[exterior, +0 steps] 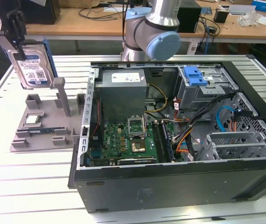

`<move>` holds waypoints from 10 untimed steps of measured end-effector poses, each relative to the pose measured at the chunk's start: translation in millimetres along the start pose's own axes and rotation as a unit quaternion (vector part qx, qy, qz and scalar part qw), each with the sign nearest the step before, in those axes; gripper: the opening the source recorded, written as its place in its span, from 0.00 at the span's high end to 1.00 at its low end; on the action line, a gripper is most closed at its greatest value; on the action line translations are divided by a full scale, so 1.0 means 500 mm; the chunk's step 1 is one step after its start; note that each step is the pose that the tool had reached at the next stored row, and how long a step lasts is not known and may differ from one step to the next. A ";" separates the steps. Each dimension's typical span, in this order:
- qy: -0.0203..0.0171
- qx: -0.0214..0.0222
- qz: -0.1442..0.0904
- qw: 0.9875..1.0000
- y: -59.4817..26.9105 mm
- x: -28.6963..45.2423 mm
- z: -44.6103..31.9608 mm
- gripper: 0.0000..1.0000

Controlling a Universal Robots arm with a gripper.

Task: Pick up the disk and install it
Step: 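Pick up the disk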

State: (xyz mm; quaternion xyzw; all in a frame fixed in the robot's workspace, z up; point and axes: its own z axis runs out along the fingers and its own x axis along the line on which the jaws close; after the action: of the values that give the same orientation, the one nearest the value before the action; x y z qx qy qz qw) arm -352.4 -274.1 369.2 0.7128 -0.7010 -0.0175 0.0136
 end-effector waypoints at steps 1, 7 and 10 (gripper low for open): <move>0.000 0.000 0.000 1.000 0.000 0.000 -0.004 0.64; 0.000 0.000 0.000 1.000 0.001 -0.001 -0.030 0.64; 0.000 0.000 0.000 1.000 0.002 -0.002 -0.047 0.64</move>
State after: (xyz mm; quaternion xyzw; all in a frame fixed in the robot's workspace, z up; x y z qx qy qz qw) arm -352.4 -273.3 392.7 0.7128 -0.7010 -0.0175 0.0136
